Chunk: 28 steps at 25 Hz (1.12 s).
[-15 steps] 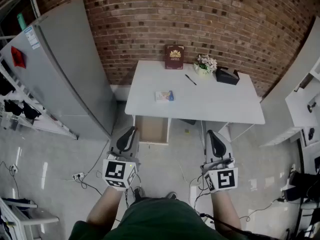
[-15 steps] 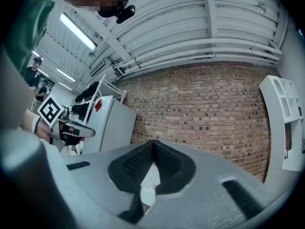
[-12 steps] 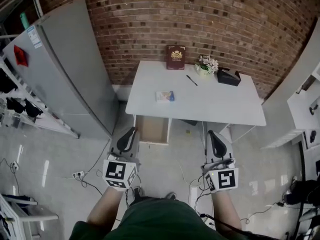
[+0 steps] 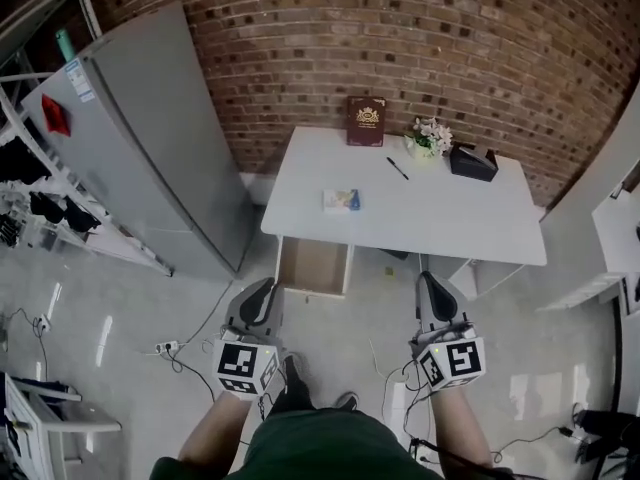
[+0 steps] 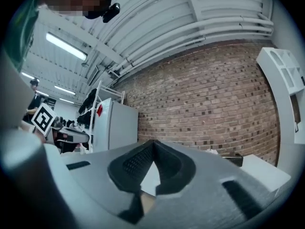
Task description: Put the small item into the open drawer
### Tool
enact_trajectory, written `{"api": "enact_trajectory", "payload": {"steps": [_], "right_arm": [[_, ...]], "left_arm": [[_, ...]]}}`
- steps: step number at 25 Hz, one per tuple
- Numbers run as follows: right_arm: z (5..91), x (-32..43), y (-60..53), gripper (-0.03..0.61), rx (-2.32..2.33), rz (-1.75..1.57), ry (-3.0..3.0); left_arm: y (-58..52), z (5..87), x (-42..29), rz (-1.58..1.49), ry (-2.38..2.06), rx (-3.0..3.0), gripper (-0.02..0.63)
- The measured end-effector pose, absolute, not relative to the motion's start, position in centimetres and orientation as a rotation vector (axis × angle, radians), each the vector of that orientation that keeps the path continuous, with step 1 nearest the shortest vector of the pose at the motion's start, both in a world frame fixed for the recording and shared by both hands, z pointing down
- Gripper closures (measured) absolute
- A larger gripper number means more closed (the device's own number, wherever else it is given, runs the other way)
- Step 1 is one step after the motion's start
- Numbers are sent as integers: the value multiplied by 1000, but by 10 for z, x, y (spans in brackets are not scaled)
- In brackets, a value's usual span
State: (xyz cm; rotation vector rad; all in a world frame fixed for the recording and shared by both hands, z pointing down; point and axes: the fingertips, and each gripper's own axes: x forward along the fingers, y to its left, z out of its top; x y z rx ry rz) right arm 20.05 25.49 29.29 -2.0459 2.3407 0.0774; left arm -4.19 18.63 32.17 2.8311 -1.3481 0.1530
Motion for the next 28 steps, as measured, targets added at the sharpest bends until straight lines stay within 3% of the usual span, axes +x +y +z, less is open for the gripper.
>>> {"api": "enact_trajectory", "payload": {"steps": [28], "right_arm": [[348,179,54,575,-2407,-99,2221]], "left_arm": [[-59,359,-79,93,-1059,2861,577]]}}
